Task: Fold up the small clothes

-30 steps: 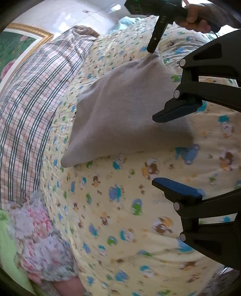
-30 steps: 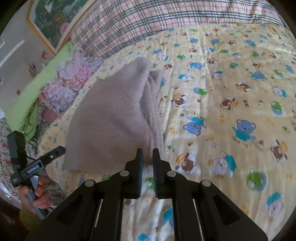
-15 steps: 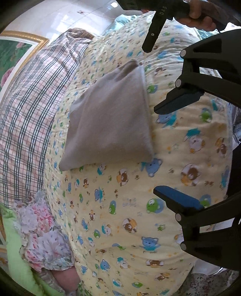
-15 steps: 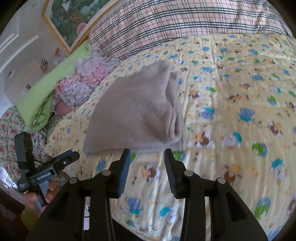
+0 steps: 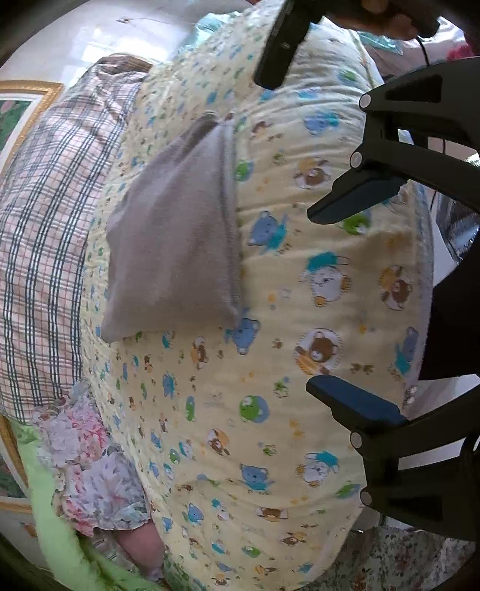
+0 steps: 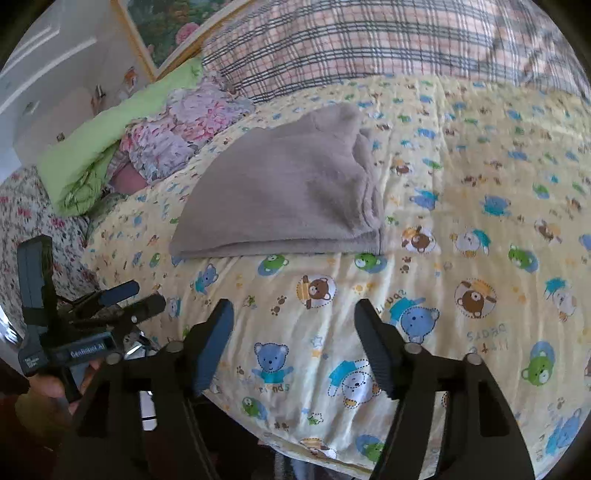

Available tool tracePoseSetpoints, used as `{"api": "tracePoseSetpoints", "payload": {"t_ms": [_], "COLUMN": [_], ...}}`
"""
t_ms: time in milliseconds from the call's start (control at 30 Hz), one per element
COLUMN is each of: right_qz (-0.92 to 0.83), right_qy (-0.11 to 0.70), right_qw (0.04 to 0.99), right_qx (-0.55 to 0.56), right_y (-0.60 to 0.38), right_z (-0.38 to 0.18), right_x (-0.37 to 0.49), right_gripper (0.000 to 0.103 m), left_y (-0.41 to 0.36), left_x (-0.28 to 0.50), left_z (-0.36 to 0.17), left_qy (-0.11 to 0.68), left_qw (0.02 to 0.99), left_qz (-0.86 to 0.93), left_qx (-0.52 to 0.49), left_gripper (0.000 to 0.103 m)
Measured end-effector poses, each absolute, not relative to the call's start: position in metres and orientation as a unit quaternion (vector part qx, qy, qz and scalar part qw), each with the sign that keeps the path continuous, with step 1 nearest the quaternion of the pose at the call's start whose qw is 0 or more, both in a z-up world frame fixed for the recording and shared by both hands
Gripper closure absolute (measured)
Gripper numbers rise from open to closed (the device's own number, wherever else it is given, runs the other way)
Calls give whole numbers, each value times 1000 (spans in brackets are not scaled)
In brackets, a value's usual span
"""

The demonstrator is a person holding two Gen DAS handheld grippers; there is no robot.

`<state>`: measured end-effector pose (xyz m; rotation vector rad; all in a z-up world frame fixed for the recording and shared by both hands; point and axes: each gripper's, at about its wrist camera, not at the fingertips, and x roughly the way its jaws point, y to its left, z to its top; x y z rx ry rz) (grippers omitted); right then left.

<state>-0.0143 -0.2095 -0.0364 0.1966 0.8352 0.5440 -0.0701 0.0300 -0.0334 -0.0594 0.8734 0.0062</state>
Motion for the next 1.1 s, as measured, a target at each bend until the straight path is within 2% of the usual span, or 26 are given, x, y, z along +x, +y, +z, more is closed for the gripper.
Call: {"api": "tracePoseSetpoints", "payload": {"t_ms": [100, 500, 600, 800, 1100], "right_qz": [260, 263, 265, 275, 275], "right_qy": [393, 393, 381, 359, 366], "right_qw": [878, 878, 883, 891, 888], "right_qx": [88, 76, 72, 47, 38], "right_y": [-207, -200, -198, -186, -174], "right_z": [-35, -30, -20, -4, -11], "right_x": [-16, -10, -8, 1, 20], "right_gripper": [25, 23, 16, 10, 7], "left_y": [32, 36, 38, 35, 34], "left_x": [-72, -54, -47, -30, -10], "left_z": [-36, -14, -3, 10, 7], "left_qy": [424, 404, 391, 376, 375], "left_qw": [905, 914, 919, 925, 925], "left_qz": [5, 41, 48, 48, 51], "left_qx": [-30, 7, 14, 22, 20], "left_gripper": [19, 18, 16, 13, 12]}}
